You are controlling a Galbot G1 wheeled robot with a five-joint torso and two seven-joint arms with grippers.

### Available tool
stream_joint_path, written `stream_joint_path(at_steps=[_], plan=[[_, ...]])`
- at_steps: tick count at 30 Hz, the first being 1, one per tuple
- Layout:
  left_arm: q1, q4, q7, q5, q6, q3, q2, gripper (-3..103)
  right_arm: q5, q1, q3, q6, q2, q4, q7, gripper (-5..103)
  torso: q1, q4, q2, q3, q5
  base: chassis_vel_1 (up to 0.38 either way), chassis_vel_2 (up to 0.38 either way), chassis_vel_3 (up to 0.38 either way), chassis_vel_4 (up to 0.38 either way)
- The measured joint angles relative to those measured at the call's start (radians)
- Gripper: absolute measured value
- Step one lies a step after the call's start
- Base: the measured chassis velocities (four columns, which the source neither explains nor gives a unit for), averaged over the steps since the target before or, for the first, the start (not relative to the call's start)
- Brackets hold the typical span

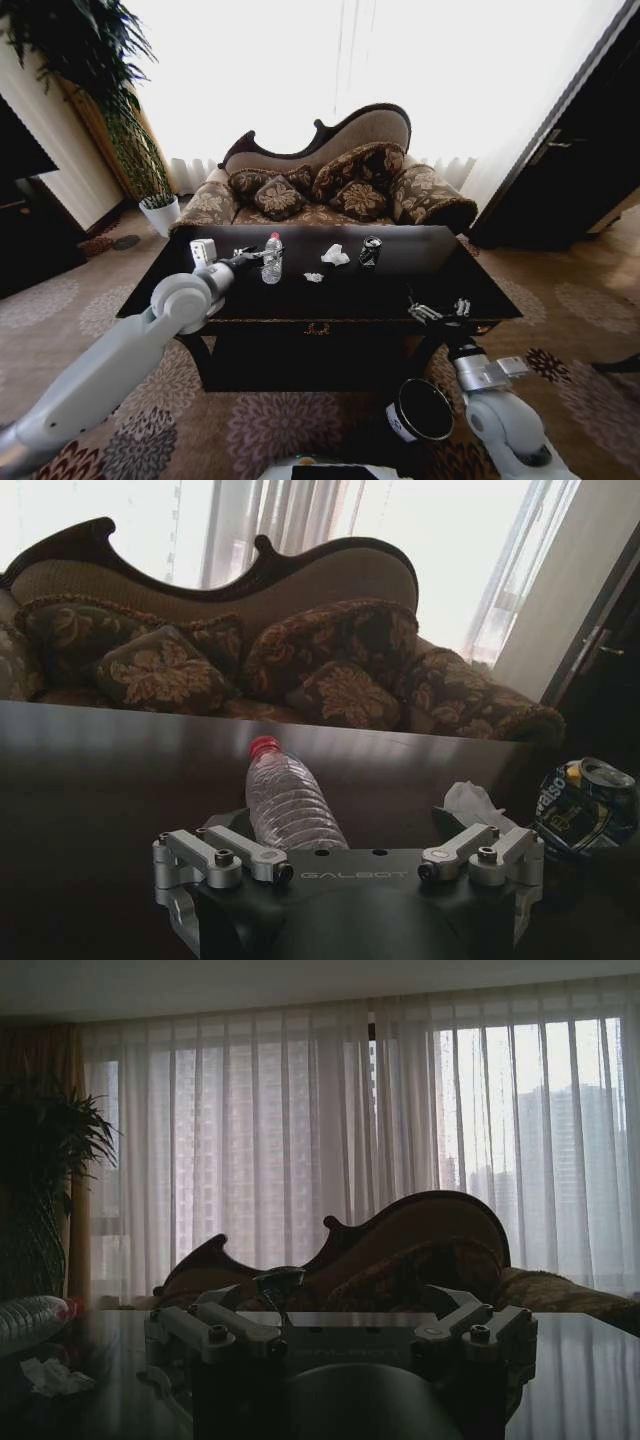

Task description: Move to the front of the table and place the trash on the table into the trash bin.

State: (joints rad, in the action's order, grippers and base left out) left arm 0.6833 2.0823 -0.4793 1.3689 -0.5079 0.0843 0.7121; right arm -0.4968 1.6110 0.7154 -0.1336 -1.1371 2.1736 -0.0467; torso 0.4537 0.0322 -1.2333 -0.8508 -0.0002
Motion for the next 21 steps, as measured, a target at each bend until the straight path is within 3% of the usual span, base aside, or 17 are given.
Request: stream_joint_path(at_steps=[11,21], plan=[[-0.023,-0.115,0.042,-0.029,0.002,-0.045,0.087,100,0.001,0.011,0.013,-0.004,0.01,-0.005,-0.003,100,0.0,0.0006,0.0,0.0,0.0,0.0,0.0,0.0,0.0],[-0.02,-0.142,0.069,-0.071,0.003,-0.079,0.111,100,0.0,0.007,0.015,-0.011,0.008,-0.02,-0.007,100,0.0,0.0002,0.0,0.0,0.0,0.0,0.0,0.0,0.0]])
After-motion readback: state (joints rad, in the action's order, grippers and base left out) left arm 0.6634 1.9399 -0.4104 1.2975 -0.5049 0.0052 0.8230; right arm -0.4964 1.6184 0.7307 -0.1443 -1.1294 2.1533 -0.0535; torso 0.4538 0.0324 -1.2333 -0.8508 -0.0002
